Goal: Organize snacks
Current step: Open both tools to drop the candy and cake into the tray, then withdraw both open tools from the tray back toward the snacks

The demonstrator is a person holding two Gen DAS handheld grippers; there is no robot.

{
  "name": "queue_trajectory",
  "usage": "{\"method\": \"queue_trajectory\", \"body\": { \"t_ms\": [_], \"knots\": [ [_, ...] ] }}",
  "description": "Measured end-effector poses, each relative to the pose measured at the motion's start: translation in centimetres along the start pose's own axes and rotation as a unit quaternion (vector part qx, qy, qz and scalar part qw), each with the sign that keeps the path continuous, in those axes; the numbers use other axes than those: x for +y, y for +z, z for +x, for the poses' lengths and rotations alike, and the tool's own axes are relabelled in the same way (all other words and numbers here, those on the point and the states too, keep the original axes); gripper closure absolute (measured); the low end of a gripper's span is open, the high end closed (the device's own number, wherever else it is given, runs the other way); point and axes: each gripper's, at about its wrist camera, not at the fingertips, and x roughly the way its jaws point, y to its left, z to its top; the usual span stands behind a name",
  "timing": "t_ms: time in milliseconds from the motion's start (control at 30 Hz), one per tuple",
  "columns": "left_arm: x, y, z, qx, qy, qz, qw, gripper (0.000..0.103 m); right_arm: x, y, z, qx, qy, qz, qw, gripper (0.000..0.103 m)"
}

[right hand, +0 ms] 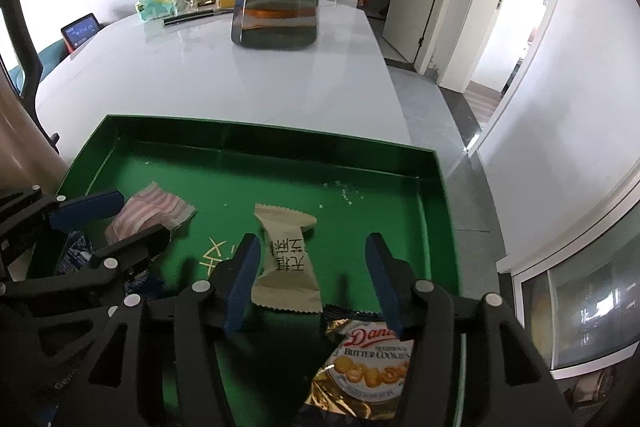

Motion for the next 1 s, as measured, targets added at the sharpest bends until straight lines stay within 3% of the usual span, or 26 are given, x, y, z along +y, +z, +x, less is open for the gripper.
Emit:
{"method": "queue_trajectory", "body": {
  "t_ms": [267, 567, 700, 867, 1000],
  "knots": [
    [-0.7, 0.2, -1.2, -0.016, 0.003, 0.011, 0.9998, 0.062, -0.8, -0.7, -2.0, -0.019, -0.007, 0.023, 1.0, 0.026],
    [-2.2, 0.0, -3.6, -0.04, -0.003, 0.032, 0.9987, 0.058, -2.2, -1.6, -5.4, -0.045, -0.025, 0.049, 0.997, 0.011],
    [-3.4, -0.6, -5.6, -0.059, -0.008, 0.048, 0.9971, 0.047, -2.9, -2.0, -7.3, -0.055, -0.035, 0.058, 0.996, 0.01],
    [-4.8, -1.5, -8.7, -0.08, -0.025, 0.067, 0.9942, 0.046, -3.8, -2.7, -9.9, -0.063, -0.05, 0.07, 0.994, 0.008],
    [-5.4, -2.3, -11.5, -0.097, -0.038, 0.077, 0.9916, 0.043, -4.1, -3.4, -12.7, -0.073, -0.065, 0.078, 0.992, 0.0]
  ]
}}
